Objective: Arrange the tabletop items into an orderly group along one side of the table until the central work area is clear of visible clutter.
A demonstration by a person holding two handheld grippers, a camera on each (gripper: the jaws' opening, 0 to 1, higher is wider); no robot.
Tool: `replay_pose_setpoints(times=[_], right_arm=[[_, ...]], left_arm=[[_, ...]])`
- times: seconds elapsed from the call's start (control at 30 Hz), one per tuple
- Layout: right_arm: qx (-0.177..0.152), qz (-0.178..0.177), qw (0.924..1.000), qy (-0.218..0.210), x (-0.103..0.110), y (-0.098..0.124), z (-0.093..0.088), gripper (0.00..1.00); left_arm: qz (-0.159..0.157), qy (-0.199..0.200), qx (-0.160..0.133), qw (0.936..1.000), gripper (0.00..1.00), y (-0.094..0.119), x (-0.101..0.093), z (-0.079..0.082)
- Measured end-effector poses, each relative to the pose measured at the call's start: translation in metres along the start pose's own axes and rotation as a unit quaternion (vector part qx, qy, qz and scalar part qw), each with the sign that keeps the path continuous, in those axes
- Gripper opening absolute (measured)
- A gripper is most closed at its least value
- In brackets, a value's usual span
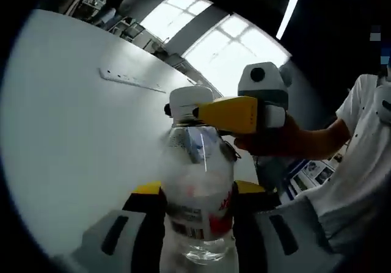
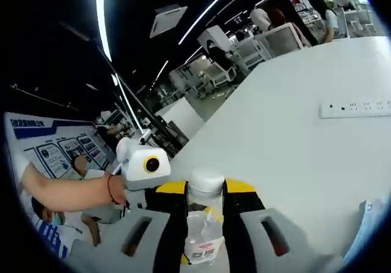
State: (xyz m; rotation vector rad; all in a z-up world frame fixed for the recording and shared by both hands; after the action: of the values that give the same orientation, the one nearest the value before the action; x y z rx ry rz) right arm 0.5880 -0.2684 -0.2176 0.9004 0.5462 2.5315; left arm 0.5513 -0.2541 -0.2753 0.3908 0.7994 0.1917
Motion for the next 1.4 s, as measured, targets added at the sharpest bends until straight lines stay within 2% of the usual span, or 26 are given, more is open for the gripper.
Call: replay_pose_setpoints(times=[0.17,0.3,0.4,0.6,0.63,0.73,1.03,1.4], right_arm=[[-0.015,-0.021,0.9967,0.077,0.009,0.012,0.009,0.18],[-0.027,-0.034,0.9917,0.121,0.012,0.023,0.014,0.18],[-0.031,-0.044,0.9876,0.147,0.012,0.029,0.017,0.19],[-0.040,-0.075,0.9722,0.218,0.012,0.042,0.023,0.19],[-0.040,-0.085,0.9669,0.237,0.012,0.044,0.023,0.19],[-0.034,-0.097,0.9621,0.253,0.011,0.046,0.019,0.19],[-0.029,-0.132,0.9473,0.291,0.006,0.045,0.018,0.19],[-0.027,-0.149,0.9432,0.296,0.004,0.043,0.012,0.19]], left_arm=[[0.015,-0.047,-0.013,0.9987,0.41,-0.004,-0.003,0.012],[0.034,-0.103,-0.032,0.9935,0.41,-0.006,-0.006,0.026],[0.038,-0.112,-0.035,0.9923,0.41,-0.010,-0.009,0.031],[0.074,-0.174,-0.051,0.9806,0.41,-0.018,-0.010,0.047],[0.077,-0.178,-0.051,0.9798,0.41,-0.018,-0.009,0.048],[0.088,-0.197,-0.043,0.9755,0.41,-0.023,-0.007,0.050],[0.093,-0.217,-0.041,0.9708,0.42,-0.024,-0.002,0.053],[0.102,-0.223,-0.036,0.9688,0.42,-0.021,0.005,0.051]])
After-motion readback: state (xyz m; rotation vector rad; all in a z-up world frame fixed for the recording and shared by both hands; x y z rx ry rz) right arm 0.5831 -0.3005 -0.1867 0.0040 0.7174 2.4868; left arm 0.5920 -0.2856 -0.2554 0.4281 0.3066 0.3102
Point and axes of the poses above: the point that each gripper's makers call its tool centre point, and the gripper's own axes: y roughly backward along the fingers, x roughly to its left, z roughly out of its top, the point moved 3 cm from there along y, roughly backward along the fingers, and after that the axes turned 13 degrees about x, right-handed, at the moved point
